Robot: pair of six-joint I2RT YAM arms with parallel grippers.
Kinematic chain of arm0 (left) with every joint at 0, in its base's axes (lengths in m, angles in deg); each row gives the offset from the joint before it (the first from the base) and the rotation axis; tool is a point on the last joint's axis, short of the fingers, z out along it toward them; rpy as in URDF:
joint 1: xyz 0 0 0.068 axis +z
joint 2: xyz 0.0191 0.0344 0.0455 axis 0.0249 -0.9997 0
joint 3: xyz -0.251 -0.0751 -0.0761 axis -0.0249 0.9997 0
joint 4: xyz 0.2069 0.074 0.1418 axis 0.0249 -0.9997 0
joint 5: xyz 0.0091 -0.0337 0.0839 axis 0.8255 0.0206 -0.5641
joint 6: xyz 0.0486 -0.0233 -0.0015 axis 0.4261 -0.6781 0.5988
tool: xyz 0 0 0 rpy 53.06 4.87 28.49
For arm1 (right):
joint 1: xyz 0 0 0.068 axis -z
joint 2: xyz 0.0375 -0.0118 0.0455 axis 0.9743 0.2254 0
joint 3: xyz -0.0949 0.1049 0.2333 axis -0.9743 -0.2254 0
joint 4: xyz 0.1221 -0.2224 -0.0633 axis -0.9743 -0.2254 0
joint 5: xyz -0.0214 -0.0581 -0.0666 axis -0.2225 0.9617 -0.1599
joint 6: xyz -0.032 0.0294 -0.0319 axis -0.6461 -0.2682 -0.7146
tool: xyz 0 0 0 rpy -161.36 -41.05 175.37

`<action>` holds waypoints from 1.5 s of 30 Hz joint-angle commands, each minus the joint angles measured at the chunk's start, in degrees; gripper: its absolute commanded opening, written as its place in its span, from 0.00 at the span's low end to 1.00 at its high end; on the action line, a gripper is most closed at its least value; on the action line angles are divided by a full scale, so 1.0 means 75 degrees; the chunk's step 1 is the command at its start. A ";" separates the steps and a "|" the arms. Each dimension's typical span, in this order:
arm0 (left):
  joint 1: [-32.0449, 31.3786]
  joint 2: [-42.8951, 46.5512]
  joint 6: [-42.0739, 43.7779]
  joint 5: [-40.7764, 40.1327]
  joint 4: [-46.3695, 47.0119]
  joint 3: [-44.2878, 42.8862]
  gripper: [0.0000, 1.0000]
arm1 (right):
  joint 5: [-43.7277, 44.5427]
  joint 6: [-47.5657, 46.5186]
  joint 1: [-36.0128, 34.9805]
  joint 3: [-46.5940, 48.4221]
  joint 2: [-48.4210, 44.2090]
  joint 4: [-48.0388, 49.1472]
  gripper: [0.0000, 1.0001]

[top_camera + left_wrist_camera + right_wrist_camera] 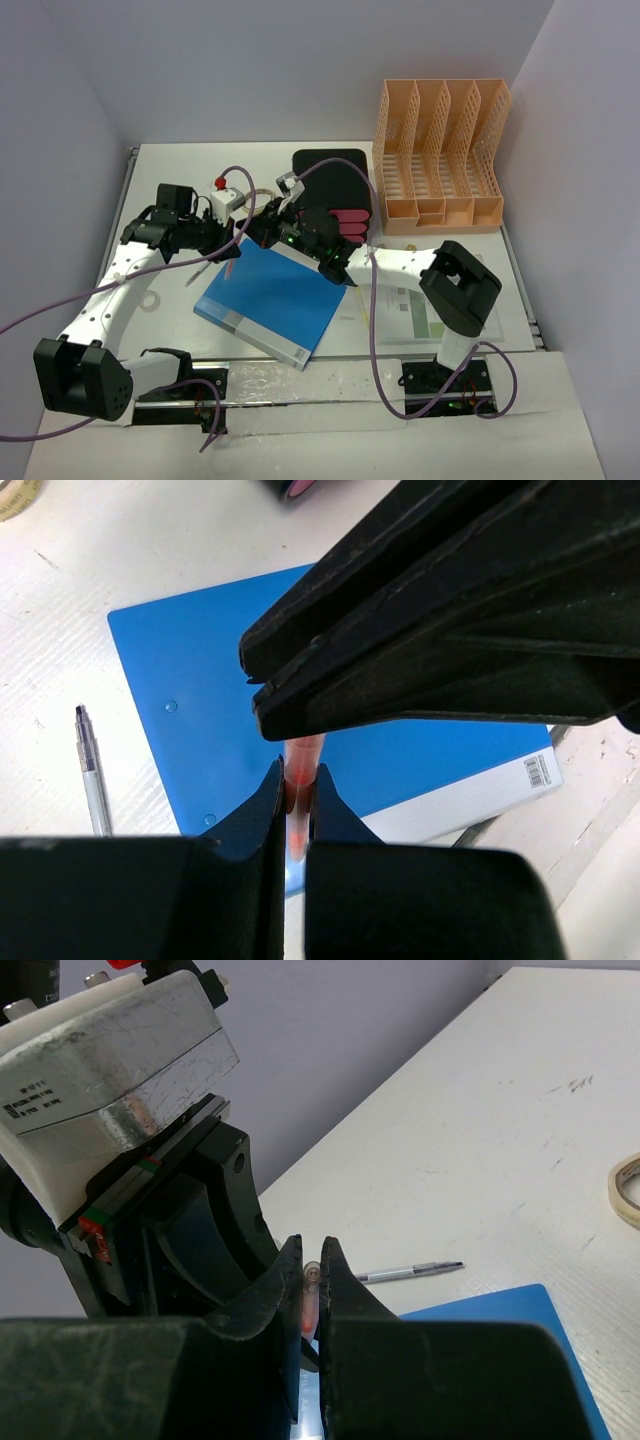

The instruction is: Organize the desk

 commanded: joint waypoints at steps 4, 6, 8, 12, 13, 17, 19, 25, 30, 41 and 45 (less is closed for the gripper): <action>0.0254 0.0385 -0.0454 0.0190 0.2418 -0.0728 0.00 | -0.1070 -0.0020 -0.0775 -0.0566 0.0363 -0.1884 0.00; 0.0254 0.0443 -0.0454 0.0208 0.2365 -0.0752 0.00 | -0.0944 -0.0012 -0.0893 -0.0565 0.0323 -0.1868 0.00; 0.0254 0.0550 -0.0467 0.0251 0.2320 -0.0776 0.00 | -0.0832 0.0031 -0.0951 -0.0564 0.0257 -0.1835 0.00; 0.0266 0.0674 -0.0536 0.0274 0.2240 -0.0822 0.00 | -0.0820 0.0117 -0.0974 -0.0584 0.0203 -0.1731 0.00; 0.0259 0.0690 -0.0548 0.0280 0.2215 -0.0828 0.00 | -0.0826 0.0119 -0.0974 -0.0600 0.0168 -0.1719 0.00; 0.0254 0.0672 -0.0575 0.0290 0.2178 -0.0788 0.00 | -0.0709 0.0017 -0.0974 -0.0651 -0.0003 -0.1721 0.00; 0.0254 0.0557 -0.0547 0.0274 0.2157 -0.0753 0.00 | -0.0608 -0.0124 -0.0963 -0.0549 -0.0119 -0.1947 0.02; 0.0254 0.0305 -0.0511 0.0391 0.2041 -0.0898 0.00 | -0.0434 -0.0625 -0.0949 -0.0073 -0.0446 -0.2523 0.26; 0.0254 0.0325 -0.0454 0.0309 0.1924 -0.0978 0.00 | -0.0492 -0.0649 -0.0668 -0.0225 -0.0973 -0.2645 0.48; 0.0405 0.0249 -0.0501 0.0045 0.2033 -0.0834 0.00 | 0.0818 -0.1493 -0.0432 -0.0658 -0.3316 -0.4029 0.78; 0.0790 0.0167 -0.0438 0.0027 0.1975 -0.0752 0.00 | 0.2146 -0.1559 -0.0275 -0.0716 -0.3814 -0.4922 0.92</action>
